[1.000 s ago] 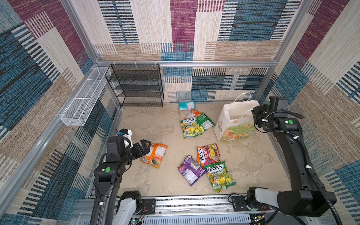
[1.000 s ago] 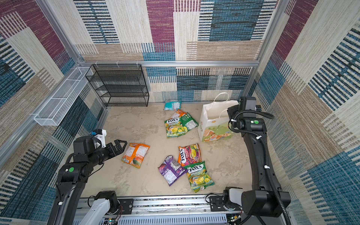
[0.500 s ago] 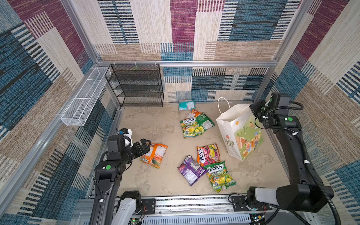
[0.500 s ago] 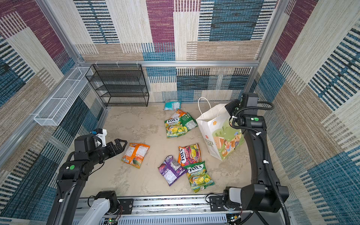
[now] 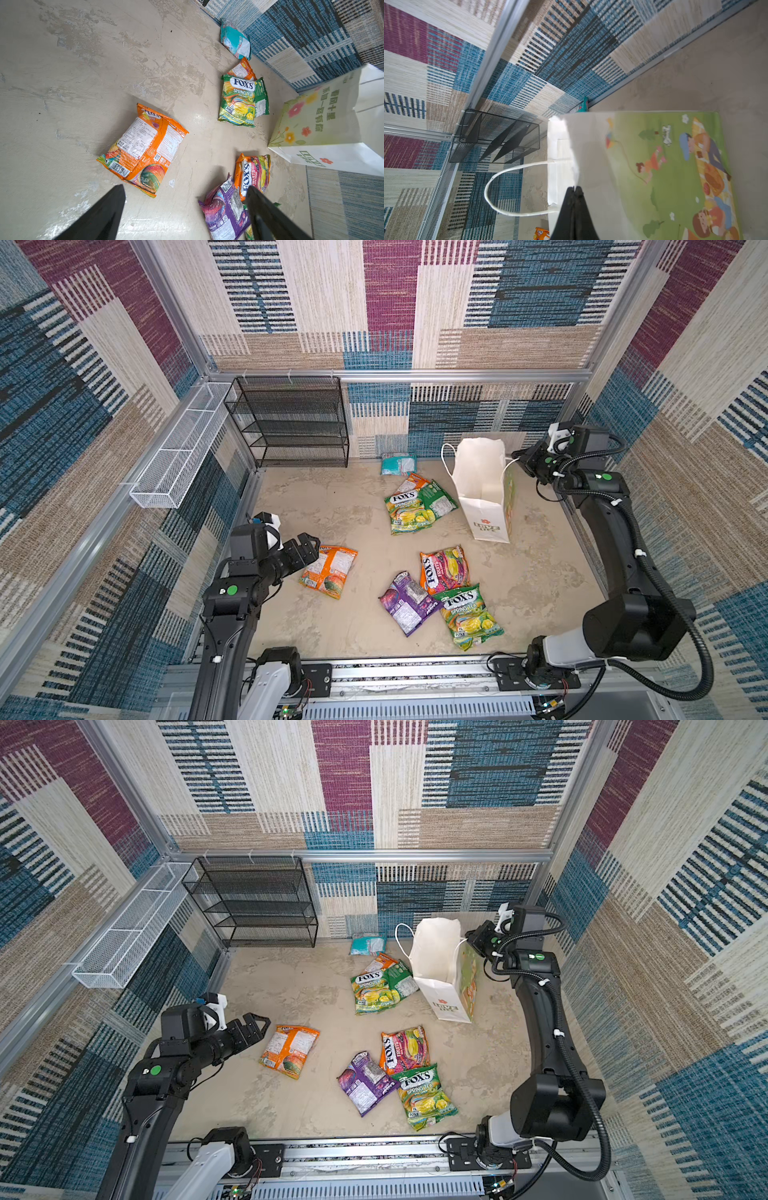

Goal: Place the snacks into the paper bag
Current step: Rotate the paper bag at the middle-right of the table.

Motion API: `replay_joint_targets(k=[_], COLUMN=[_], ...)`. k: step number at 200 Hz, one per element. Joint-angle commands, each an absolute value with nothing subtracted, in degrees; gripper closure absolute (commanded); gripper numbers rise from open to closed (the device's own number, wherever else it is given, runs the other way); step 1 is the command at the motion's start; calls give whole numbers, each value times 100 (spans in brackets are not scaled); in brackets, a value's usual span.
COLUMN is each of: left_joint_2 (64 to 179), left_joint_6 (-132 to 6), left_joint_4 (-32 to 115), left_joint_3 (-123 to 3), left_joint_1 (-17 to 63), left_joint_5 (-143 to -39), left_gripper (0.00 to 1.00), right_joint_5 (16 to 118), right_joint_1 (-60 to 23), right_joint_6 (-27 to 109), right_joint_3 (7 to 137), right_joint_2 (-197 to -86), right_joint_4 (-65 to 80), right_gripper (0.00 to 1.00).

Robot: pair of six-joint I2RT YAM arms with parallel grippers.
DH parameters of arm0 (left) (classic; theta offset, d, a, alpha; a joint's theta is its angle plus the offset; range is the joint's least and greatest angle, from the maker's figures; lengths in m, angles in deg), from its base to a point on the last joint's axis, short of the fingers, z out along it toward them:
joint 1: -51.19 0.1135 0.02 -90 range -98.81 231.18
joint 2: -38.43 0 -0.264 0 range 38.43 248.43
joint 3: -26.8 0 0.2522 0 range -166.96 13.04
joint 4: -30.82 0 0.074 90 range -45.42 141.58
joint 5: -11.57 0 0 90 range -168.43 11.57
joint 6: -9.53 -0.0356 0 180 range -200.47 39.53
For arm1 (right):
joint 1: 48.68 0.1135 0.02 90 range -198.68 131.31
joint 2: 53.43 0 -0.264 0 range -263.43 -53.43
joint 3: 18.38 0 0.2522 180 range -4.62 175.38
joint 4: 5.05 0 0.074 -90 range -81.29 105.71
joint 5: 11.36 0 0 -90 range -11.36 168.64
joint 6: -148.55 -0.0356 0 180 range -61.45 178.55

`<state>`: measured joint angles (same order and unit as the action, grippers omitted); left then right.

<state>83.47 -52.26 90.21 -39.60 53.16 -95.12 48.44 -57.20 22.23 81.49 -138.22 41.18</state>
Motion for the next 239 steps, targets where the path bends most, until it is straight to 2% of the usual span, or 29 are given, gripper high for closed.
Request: replay_joint_targets(k=[1, 11, 44, 71, 89, 112, 154, 208, 239], left_joint_2=[8394, 8437, 8445, 8365, 8321, 8259, 8238, 8293, 8273], left_joint_6=[-5181, -5203, -5237, -5117, -5016, -5042, -5072, -5288, -5288], left_joint_4=[8878, 8883, 8739, 8330, 8205, 8071, 8113, 8283, 8155], left_joint_3=[-3960, -3994, -4067, -4080, -4123, -4163, -4178, -4130, -3979], left_joint_1=[5316, 5318, 5320, 5321, 5321, 5321, 5321, 5321, 5320], left_joint_5=[-9475, -9548, -9969, -10973, -11113, -11508, -11454, -11213, -11214], left_gripper=[6, 6, 1, 0, 1, 0, 0, 0, 1], right_joint_5=[4438, 4572, 5327, 6300, 6954, 7366, 8013, 7586, 7705], right_joint_1=[-5932, -6001, -6031, -6035, -6034, -6029, -6037, -5922, -5168], right_joint_6=[2498, 2629, 2934, 3249, 3299, 3395, 3059, 2477, 2123], right_joint_3=[8019, 8011, 8055, 8432, 8608, 8670, 8757, 8824, 8398], right_joint_2=[-13967, -13982, -13856, -13777, -13708, -13563, -13306, -12111, -11700], right_joint_4=[3990, 3982, 3927, 4112, 4217, 4243, 4430, 4896, 5272], right_gripper=[92, 86, 39, 12, 0, 0, 0, 0, 0])
